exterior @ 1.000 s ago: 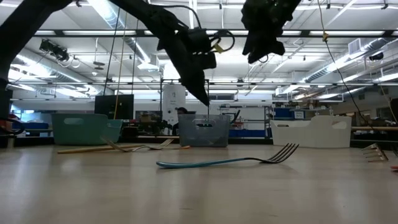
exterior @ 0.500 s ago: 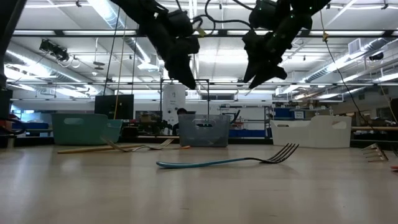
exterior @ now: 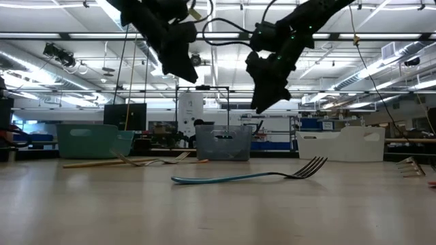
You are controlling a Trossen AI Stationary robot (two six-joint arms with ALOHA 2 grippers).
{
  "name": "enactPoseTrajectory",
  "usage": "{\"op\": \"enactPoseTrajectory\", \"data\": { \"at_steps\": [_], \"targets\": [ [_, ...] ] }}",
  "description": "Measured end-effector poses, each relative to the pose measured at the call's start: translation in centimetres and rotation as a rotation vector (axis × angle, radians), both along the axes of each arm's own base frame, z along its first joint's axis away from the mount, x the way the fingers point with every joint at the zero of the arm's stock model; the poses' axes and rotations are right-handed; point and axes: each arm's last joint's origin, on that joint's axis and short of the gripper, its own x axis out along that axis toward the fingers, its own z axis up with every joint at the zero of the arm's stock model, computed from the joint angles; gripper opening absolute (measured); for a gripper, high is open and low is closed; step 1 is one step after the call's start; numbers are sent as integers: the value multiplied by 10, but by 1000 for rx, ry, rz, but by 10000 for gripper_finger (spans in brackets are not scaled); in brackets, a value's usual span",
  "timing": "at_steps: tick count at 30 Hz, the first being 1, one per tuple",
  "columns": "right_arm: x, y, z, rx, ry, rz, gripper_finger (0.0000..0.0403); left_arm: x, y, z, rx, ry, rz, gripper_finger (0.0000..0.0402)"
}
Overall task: Sort silverware by color (type)
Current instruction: Put the top blue fork into the black bin
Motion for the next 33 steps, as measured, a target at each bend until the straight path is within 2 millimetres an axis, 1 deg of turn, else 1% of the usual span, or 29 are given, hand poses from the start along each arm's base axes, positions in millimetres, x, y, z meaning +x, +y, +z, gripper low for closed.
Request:
{"op": "enactPoseTrajectory", "data": {
  "at_steps": [4, 5, 9, 12, 15, 17, 22, 26, 28, 33],
  "targets": [
    [7, -4, 13, -75, -31, 9, 169, -19, -10, 3, -15, -32, 22, 130],
    [9, -6, 13, -91, -29, 20, 169, -24, -12, 4, -16, -49, 29, 130],
    [20, -18, 2, -107, -19, 74, 169, -46, -22, 1, -36, -62, 53, 130],
    [34, -24, -7, -112, 19, 114, 169, -61, -29, 4, -46, -95, 71, 130],
    [48, -29, -11, -128, 43, 143, 169, -74, -35, 11, -50, -126, 84, 130],
    [56, -33, -10, -137, 43, 151, 169, -81, -37, 18, -42, -157, 91, 130],
    [70, -43, -17, -145, 84, 166, 169, -99, -45, 32, -49, -214, 111, 130],
    [75, -49, -25, -137, 112, 178, 169, -111, -51, 43, -59, -279, 132, 130],
    [74, -49, -30, -130, 139, 194, 169, -116, -54, 47, -66, -308, 138, 130],
    [73, -51, -42, -111, 195, 224, 169, -123, -60, 53, -96, -350, 141, 130]
  ]
}}
